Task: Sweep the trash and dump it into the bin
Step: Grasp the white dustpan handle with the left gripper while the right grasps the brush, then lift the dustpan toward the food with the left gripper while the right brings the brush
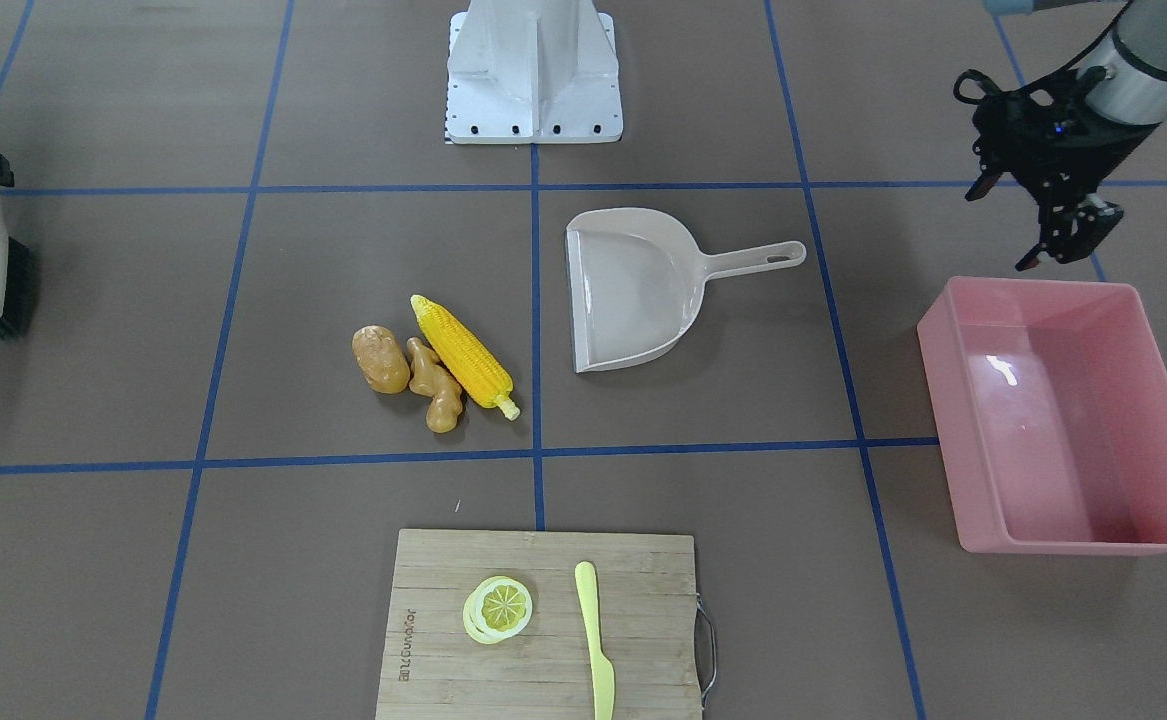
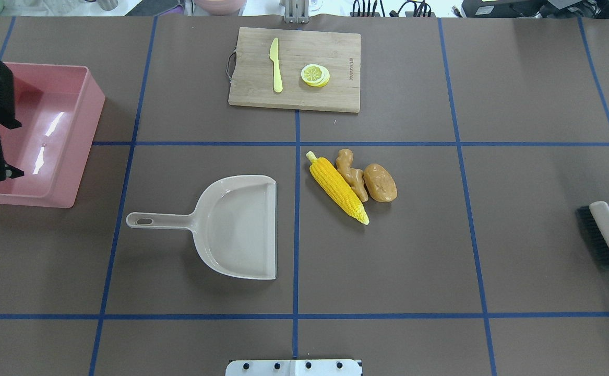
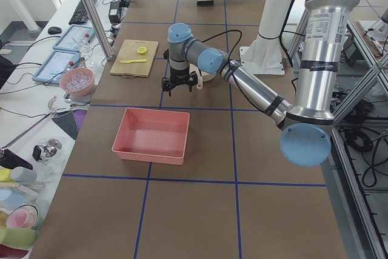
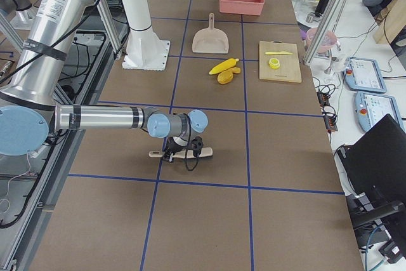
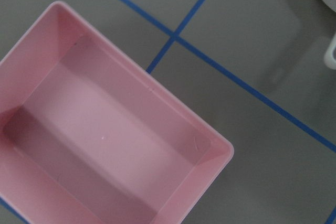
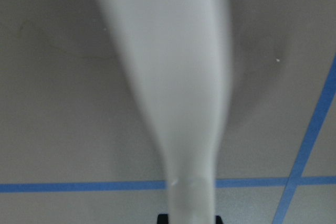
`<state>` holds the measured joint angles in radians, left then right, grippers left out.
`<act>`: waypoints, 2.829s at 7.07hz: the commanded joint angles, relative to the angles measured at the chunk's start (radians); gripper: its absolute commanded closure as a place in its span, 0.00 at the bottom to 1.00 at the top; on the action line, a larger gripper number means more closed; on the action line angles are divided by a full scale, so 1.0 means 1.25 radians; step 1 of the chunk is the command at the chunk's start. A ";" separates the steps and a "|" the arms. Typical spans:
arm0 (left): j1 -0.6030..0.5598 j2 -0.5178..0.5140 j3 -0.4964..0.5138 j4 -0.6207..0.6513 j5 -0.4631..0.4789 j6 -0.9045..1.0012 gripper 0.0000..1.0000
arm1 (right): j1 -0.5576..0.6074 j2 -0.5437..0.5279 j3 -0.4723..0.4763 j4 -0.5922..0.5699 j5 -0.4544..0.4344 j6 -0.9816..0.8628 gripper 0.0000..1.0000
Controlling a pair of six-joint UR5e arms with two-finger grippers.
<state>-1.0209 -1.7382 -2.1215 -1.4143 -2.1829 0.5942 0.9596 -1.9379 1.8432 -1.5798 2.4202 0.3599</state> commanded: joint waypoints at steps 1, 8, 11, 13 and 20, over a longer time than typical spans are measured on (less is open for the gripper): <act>0.078 -0.142 0.023 0.124 0.028 0.000 0.01 | -0.006 0.002 0.014 -0.021 -0.001 -0.006 1.00; 0.312 -0.141 0.126 -0.120 0.129 -0.280 0.01 | 0.280 0.143 0.056 -0.026 0.004 0.002 1.00; 0.377 -0.112 0.136 -0.128 0.129 -0.284 0.01 | 0.328 0.149 0.054 -0.023 0.020 -0.026 1.00; 0.379 -0.098 0.150 -0.141 0.141 -0.279 0.01 | 0.326 0.157 0.084 -0.019 0.082 -0.027 1.00; 0.379 -0.104 0.182 -0.180 0.144 -0.281 0.72 | 0.266 0.208 0.063 0.040 0.291 -0.011 1.00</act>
<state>-0.5476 -1.8687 -1.8905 -1.6383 -2.0010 0.2458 1.3231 -1.6995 1.9322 -1.5291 2.7573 0.3375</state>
